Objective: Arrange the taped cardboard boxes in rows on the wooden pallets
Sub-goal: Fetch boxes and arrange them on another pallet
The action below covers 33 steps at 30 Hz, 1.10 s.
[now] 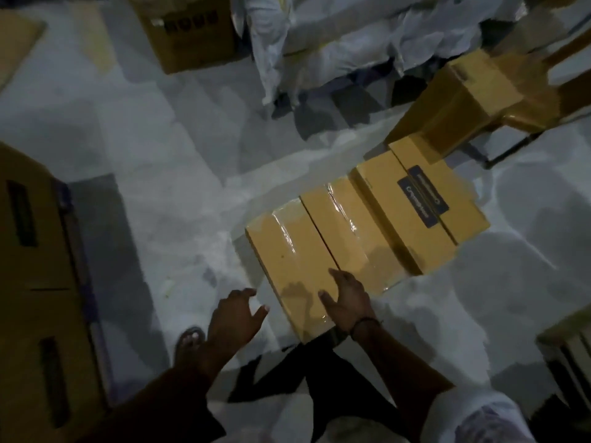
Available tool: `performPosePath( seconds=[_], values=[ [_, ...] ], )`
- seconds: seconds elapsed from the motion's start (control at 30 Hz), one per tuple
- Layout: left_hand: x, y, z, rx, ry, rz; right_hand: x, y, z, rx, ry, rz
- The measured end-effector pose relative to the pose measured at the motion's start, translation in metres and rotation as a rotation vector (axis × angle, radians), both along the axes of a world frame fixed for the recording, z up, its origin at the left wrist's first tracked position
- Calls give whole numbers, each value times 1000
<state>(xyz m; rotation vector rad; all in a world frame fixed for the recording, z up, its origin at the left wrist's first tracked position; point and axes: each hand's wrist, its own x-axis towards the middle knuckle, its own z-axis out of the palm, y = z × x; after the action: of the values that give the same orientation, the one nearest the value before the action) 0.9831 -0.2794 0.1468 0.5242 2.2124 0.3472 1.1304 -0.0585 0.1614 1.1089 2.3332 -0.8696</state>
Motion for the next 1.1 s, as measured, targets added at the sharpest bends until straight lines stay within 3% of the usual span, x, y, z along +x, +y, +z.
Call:
performPosePath(
  seconds=[0.13,0.3,0.53,0.63,0.87,1.1],
  values=[
    [44,55,-63,-41,-55,69,9,57,-73,-39,-36,159],
    [75,116,-132,-91,13,295,7,117,-165,-70,-97,285],
    [78,143,-262,-136,-16,413,2,152,-288,-151,-29,109],
    [71,152,-308,-162,-5,461,-3,156,-333,-160,-48,134],
    [60,164,-381,-25,-32,713,-18,154,-405,-91,-29,179],
    [61,158,-417,57,-22,703,-30,143,-428,82,30,174]
  ],
)
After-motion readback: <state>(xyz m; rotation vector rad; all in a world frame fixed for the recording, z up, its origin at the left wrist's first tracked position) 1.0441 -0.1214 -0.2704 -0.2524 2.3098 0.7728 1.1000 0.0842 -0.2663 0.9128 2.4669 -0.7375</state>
